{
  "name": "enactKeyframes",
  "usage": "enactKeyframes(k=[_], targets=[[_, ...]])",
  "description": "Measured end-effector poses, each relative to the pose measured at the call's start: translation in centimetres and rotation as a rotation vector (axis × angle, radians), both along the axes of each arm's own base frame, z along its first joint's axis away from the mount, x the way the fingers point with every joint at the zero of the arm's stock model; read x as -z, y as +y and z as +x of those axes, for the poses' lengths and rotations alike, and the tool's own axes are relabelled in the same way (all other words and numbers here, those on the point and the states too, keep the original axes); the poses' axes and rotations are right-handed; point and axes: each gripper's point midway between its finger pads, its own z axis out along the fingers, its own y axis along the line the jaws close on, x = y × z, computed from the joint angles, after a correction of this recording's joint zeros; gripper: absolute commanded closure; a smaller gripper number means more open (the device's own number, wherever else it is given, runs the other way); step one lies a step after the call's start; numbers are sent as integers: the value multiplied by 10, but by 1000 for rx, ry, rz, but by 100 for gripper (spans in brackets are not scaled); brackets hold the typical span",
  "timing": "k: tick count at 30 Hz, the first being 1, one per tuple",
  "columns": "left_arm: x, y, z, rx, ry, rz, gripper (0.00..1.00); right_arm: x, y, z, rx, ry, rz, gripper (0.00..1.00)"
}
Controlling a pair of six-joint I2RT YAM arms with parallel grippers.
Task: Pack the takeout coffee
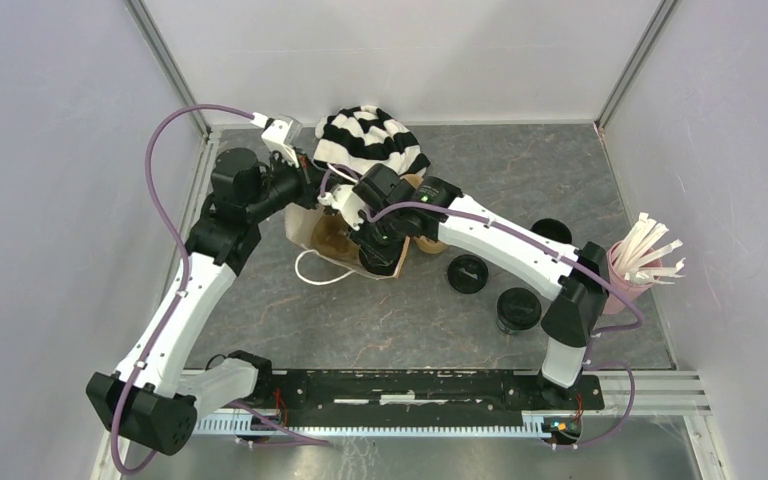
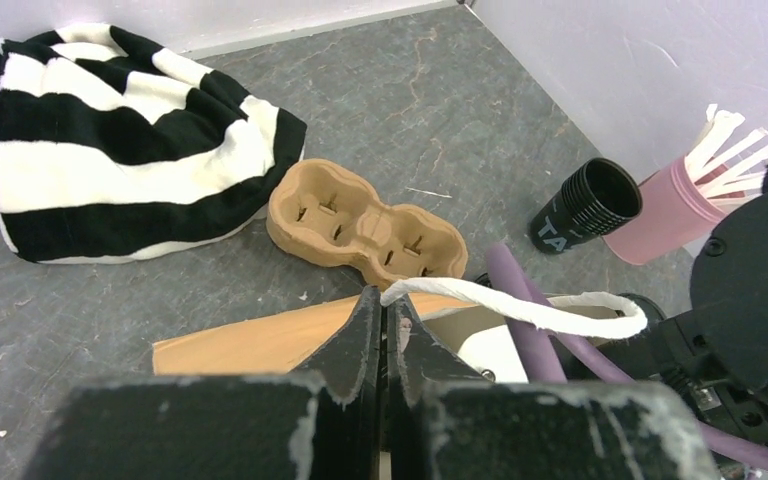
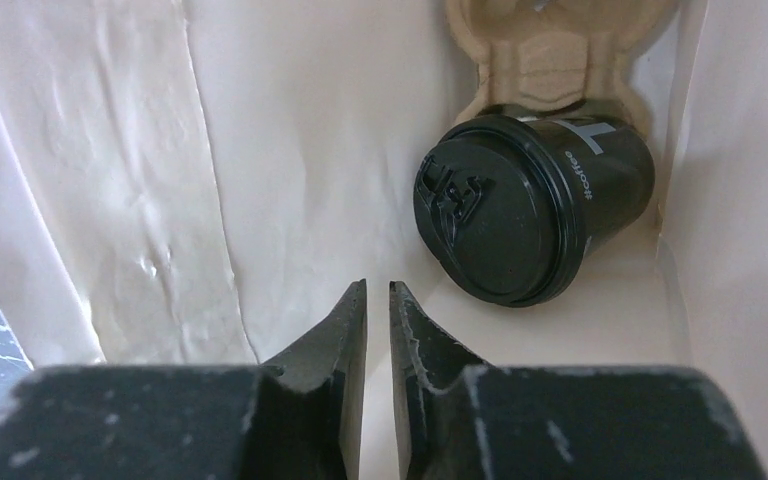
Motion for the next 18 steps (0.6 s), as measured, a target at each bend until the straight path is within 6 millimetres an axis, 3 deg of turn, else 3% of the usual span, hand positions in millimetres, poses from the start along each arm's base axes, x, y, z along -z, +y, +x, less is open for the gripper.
enactKeyframes(k=[5, 9, 14, 18], targets=[[-7, 3, -7, -16, -2, -34, 98, 0, -1, 1, -26, -18, -8, 78], [-11, 7, -13, -48, 13, -71, 98, 1, 0, -1, -45, -26, -13, 71], [-4, 16, -15, -127, 83, -101, 98, 2, 7, -12, -92, -72, -41, 63], [1, 22, -17, -181, 138, -119, 98, 1, 7, -8, -89, -103, -49, 61]])
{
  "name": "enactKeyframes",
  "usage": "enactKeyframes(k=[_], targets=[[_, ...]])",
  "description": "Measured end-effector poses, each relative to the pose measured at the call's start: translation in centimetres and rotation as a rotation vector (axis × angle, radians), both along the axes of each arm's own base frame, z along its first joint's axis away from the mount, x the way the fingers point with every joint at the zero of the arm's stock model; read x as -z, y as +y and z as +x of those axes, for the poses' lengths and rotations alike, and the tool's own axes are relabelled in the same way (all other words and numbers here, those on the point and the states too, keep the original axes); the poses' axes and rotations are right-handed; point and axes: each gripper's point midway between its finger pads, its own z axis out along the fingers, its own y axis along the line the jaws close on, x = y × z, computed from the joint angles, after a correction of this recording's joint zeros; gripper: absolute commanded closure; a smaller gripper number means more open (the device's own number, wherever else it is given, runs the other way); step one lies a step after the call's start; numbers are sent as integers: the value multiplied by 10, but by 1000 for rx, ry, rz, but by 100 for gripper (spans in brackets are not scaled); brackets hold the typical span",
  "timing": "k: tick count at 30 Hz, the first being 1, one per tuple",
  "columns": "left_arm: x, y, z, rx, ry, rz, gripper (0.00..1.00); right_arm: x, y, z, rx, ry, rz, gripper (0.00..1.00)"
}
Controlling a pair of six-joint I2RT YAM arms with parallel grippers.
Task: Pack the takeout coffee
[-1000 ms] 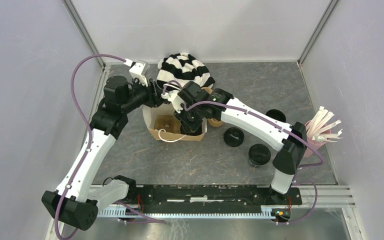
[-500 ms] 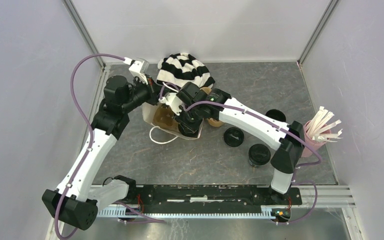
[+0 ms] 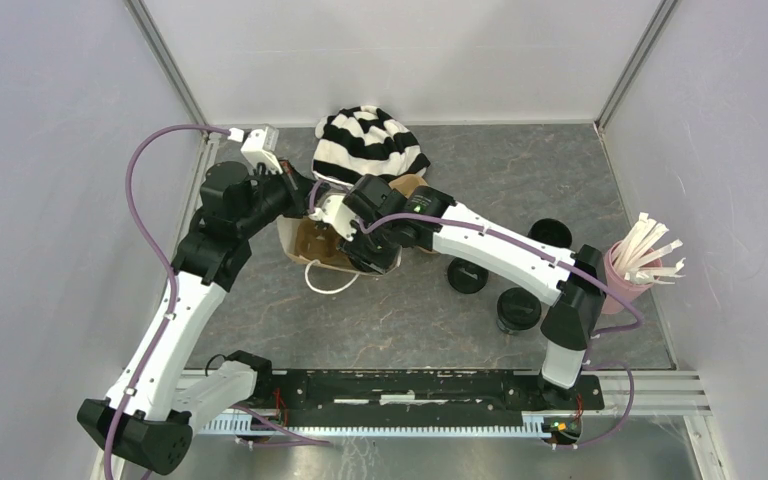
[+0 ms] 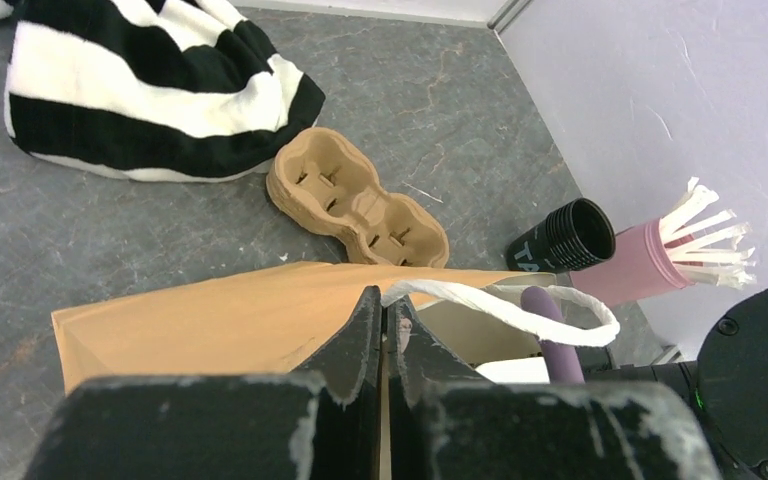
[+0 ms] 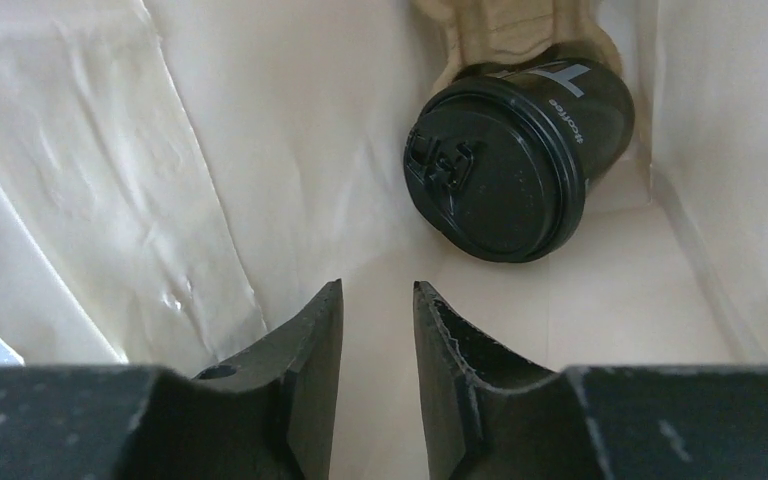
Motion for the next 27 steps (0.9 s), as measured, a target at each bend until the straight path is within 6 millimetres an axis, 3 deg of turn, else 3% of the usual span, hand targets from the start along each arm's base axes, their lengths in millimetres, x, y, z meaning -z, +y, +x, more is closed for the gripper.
enactKeyframes(k=[6, 10, 15, 18, 20, 27], targets=[[-1, 4, -2, -31, 18, -21, 98, -6, 2, 2, 2, -16, 8, 56], [-10, 6, -8, -33, -13, -30, 98, -15, 7, -11, -27, -10, 85, 47], [3, 7, -14, -27, -7, -26, 98, -62, 15, -30, -63, -51, 287, 42], [10, 8, -17, -26, -3, -17, 98, -93, 23, -36, -75, -61, 404, 44], [13, 9, -18, -26, 0, -15, 98, -103, 28, -39, -84, -60, 453, 48], [10, 10, -22, -23, -31, -26, 98, -100, 33, -47, -87, -4, 493, 52]])
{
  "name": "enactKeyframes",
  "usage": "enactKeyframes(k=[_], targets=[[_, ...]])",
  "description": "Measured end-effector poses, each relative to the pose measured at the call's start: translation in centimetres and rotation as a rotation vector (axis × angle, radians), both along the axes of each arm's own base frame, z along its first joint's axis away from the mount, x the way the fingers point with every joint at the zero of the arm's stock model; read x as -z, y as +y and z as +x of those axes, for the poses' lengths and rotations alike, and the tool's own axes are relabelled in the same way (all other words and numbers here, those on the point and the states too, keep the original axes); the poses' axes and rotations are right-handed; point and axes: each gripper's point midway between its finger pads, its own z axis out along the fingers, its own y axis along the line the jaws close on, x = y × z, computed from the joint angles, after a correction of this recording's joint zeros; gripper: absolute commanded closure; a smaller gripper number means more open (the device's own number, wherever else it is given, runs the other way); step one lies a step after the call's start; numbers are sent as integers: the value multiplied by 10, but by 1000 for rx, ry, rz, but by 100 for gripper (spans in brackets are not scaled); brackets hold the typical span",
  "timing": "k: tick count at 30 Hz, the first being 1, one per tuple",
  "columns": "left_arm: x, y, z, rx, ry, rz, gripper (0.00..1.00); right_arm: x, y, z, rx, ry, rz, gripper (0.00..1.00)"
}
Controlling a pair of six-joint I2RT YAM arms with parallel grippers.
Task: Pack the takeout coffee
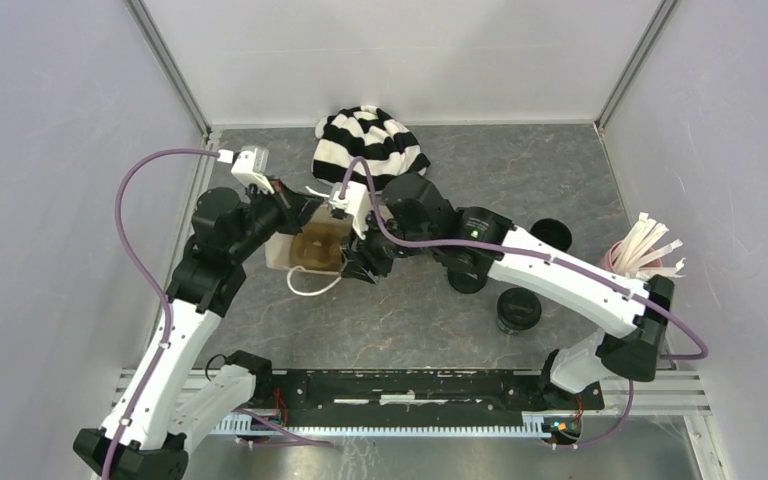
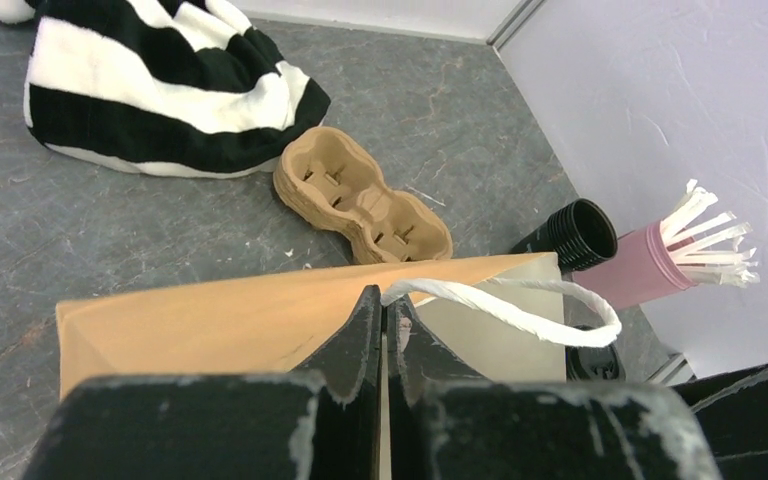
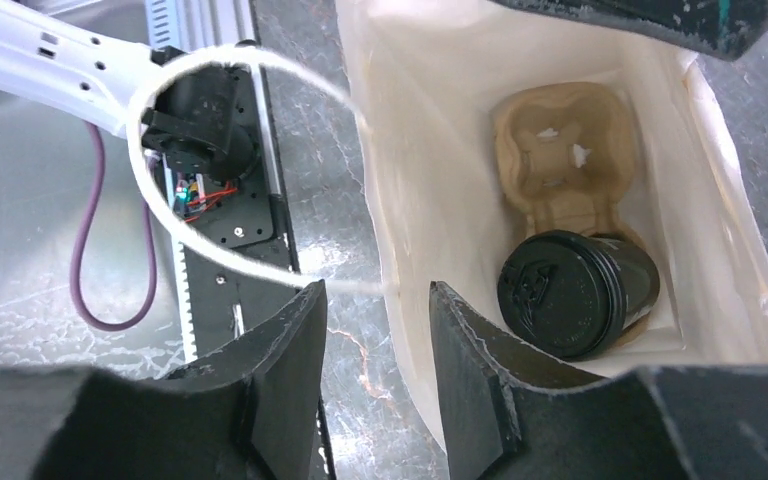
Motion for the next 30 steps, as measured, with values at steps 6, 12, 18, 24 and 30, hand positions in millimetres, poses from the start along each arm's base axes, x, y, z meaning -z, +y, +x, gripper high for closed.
enactKeyframes(k=[6, 12, 18, 24, 30], targets=[[-12, 4, -14, 2, -98, -32, 98, -22, -20, -19, -27, -44, 137, 49], [-7, 8, -31, 20, -171, -43, 98, -81, -52, -10, 101, -201, 316, 46], [8, 6, -50, 72, -222, -44, 98, -102, -93, 20, 362, -313, 397, 35], [3, 2, -69, 141, -277, -42, 98, -48, -115, 49, 567, -312, 271, 33], [15, 4, -87, 157, -297, -65, 98, -14, -124, 58, 605, -299, 181, 36]])
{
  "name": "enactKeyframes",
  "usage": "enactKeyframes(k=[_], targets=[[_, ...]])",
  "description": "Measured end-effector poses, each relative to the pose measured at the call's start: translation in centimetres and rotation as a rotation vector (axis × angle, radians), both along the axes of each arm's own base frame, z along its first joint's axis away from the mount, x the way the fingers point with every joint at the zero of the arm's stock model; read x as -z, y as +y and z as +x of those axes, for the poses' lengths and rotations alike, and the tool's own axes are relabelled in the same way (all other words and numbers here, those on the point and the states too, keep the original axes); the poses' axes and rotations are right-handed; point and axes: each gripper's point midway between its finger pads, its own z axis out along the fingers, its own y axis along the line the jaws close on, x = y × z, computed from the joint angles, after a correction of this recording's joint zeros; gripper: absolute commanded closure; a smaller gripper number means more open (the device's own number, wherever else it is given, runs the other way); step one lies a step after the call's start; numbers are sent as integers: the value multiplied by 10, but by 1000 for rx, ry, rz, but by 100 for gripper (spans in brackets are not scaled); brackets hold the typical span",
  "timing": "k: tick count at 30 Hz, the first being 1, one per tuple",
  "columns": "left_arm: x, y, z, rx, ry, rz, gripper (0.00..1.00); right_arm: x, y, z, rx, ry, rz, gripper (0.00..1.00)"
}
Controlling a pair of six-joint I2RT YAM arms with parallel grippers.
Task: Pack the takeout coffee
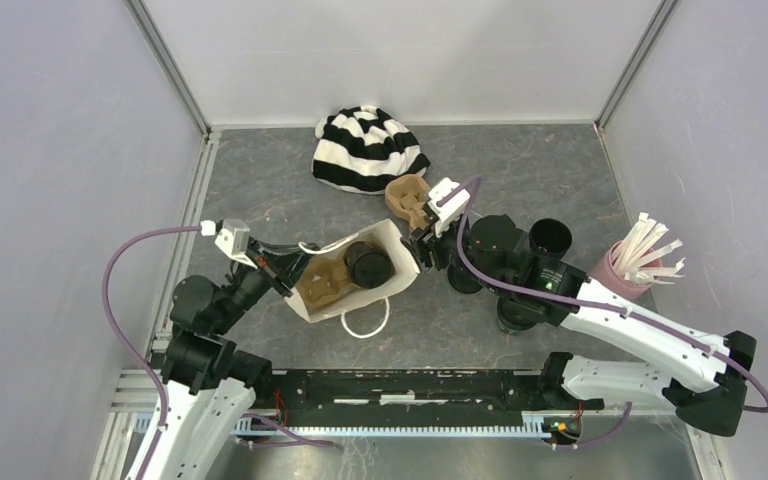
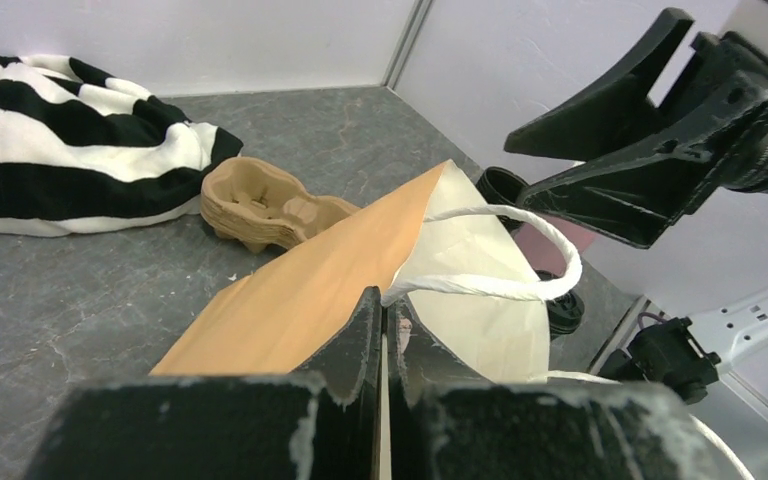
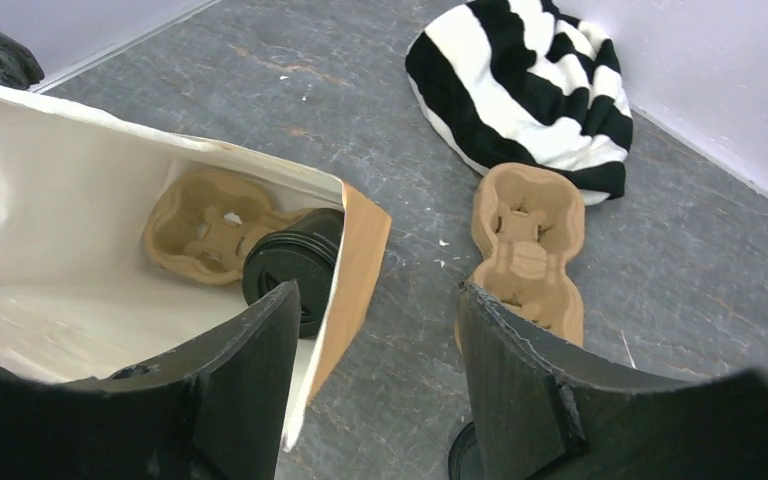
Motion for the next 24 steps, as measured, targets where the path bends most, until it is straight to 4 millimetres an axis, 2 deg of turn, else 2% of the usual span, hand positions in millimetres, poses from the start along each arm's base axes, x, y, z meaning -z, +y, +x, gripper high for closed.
enactKeyframes(k=[7, 12, 16, 19, 21, 24], targets=[[2, 1, -4, 4, -3, -13, 98, 11, 18, -5, -111, 12, -73, 35], [3, 4, 0, -28, 11, -15, 98, 16, 7, 1, -55, 47, -93, 33], [3, 17, 19, -149, 125, -18, 98, 3, -22, 21, 108, 68, -100, 27], [8, 29, 33, -247, 206, -5, 98, -4, -53, 38, 248, 101, -96, 22], [13, 39, 40, -318, 261, 4, 98, -1, -77, 48, 338, 142, -95, 20], [18, 53, 47, -417, 331, 15, 98, 23, -107, 56, 430, 256, -133, 16]])
